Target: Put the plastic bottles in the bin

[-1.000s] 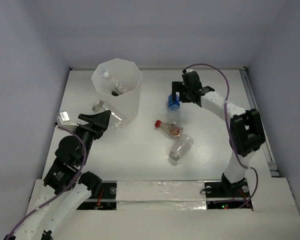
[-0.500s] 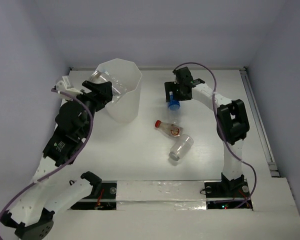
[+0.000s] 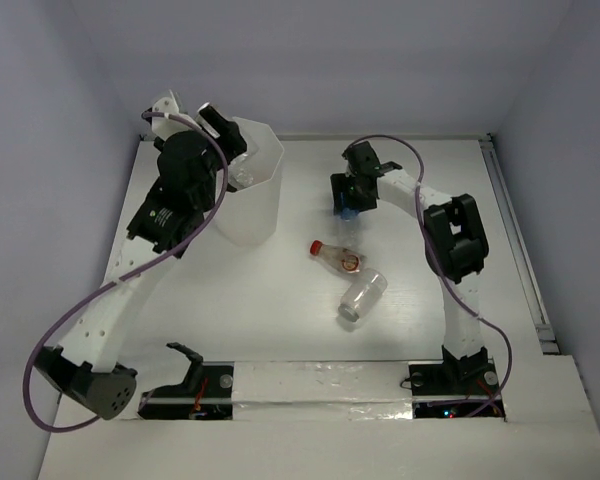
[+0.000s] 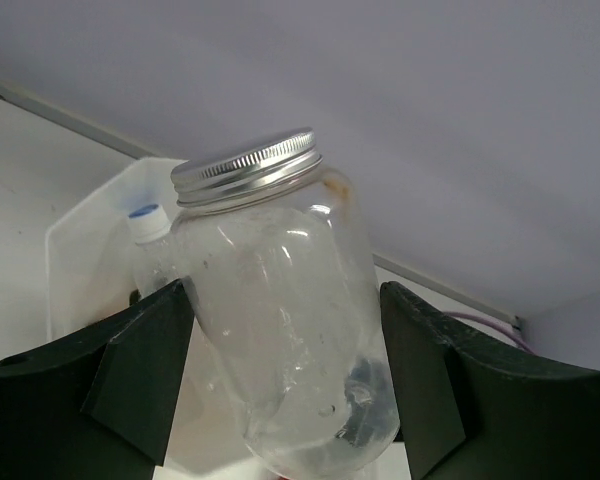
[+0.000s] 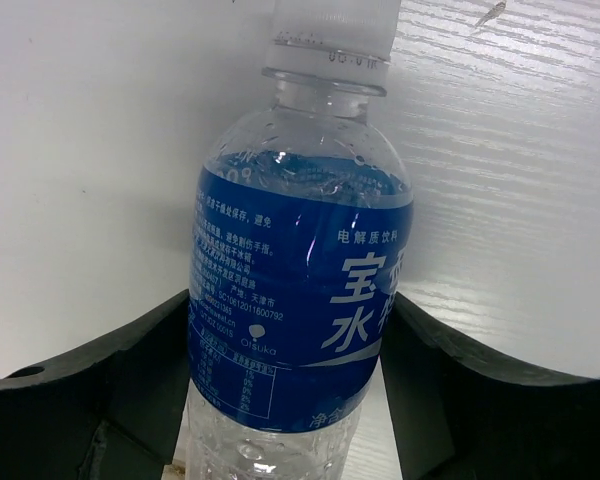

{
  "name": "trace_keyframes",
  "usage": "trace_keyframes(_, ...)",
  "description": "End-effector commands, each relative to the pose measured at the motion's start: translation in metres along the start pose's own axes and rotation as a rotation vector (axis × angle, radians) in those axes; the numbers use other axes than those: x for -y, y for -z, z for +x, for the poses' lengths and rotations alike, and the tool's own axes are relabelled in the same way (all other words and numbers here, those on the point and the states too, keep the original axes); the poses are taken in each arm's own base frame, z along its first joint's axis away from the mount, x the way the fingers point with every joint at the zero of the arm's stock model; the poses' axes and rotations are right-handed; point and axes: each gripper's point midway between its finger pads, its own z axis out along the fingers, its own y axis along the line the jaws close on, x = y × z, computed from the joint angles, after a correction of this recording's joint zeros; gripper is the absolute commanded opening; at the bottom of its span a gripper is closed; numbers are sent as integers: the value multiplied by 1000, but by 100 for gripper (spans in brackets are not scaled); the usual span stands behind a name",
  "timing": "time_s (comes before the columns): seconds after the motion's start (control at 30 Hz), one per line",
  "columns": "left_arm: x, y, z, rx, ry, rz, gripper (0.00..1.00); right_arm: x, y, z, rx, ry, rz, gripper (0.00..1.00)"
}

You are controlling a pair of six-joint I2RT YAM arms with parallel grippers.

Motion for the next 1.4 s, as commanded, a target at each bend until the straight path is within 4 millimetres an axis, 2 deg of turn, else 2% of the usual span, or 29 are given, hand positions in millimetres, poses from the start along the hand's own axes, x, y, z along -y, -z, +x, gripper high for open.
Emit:
trace_keyframes(0.0,5,-9,-40,102,-9,-11,53,-9,26,-43,171,-18,-28,67)
trace_keyframes(0.07,-1,-20,-40,111,-29,-37,53,-14,38,-61,258,-41,-51,65)
trace_keyframes(0.1,-1,-23,-39,112,-34,-40,53,-14,42,-62,279,-47,-54,65)
trace_keyframes(0.13,-8,-31,-38,116,-46,-66,53,-19,62,-80,354,-54,-74,65)
trace_keyframes(0.23,-23,-43,-28,116,-98,-133,53,-18,86,-91,438,-78,-69,65)
trace_keyframes(0.27,-27,-44,-25,116,-111,-147,53,-22,114,-108,524,-83,-91,65)
trace_keyframes(0.33,-36,-49,-15,119,-145,-170,53,-19,134,-112,585,-102,-87,66)
trace_keyframes(0.37,-39,-50,-12,121,-156,-179,53,-24,165,-126,667,-115,-115,67)
trace_keyframes(0.43,-50,-54,-3,114,-197,-220,55,-33,191,-133,735,-125,-173,67)
trace_keyframes(0.47,-50,-57,-4,127,-196,-223,55,-38,205,-137,766,-140,-210,66)
trace_keyframes(0.5,-51,-58,-4,130,-215,-228,55,-50,234,-141,812,-129,-285,66)
trace_keyframes(0.57,-56,-61,1,127,-240,-247,56,-62,270,-150,906,-153,-382,63)
trace_keyframes(0.6,-57,-62,1,134,-243,-254,56,-73,298,-151,955,-147,-443,63)
trace_keyframes(0.63,-57,-61,6,128,-266,-254,57,-76,311,-154,988,-152,-472,63)
trace_keyframes(0.7,-62,-59,5,144,-275,-270,72,-102,347,-158,1052,-137,-568,63)
trace_keyframes(0.77,-62,-57,6,143,-267,-262,91,-127,364,-159,1067,-109,-623,63)
trace_keyframes(0.8,-61,-56,5,143,-263,-257,93,-136,384,-166,1104,-100,-650,63)
trace_keyframes(0.83,-56,-54,1,144,-246,-238,96,-152,380,-164,1084,-81,-668,63)
trace_keyframes(0.9,-52,-50,-4,142,-231,-220,96,-167,385,-169,1083,-66,-692,63)
trace_keyframes(0.93,-46,-44,-14,156,-213,-197,96,-175,397,-175,1105,-58,-712,63)
trace_keyframes(1.0,-38,-36,-21,146,-206,-156,97,-190,385,-178,1090,-43,-716,63)
trace_keyframes(1.03,-30,-26,-40,176,-178,-127,97,-193,391,-184,1105,-39,-723,63)
trace_keyframes(1.07,-27,-20,-44,165,-177,-107,96,-203,382,-182,1087,-29,-733,63)
trace_keyframes(1.13,-18,2,-56,162,-137,-33,95,-219,381,-181,1092,-1,-752,63)
trace_keyframes(1.17,-14,9,-57,154,-124,2,93,-225,386,-184,1104,7,-761,63)
trace_keyframes(1.23,-9,28,-51,114,-88,82,90,-243,369,-182,1076,39,-763,63)
trace_keyframes(1.27,-8,33,-46,95,-77,103,89,-250,376,-186,1093,47,-770,63)
trace_keyframes(1.3,-8,41,-40,72,-70,126,88,-256,360,-187,1080,65,-752,63)
trace_keyframes(1.37,-12,57,-26,39,-58,181,86,-271,351,-184,1062,90,-746,64)
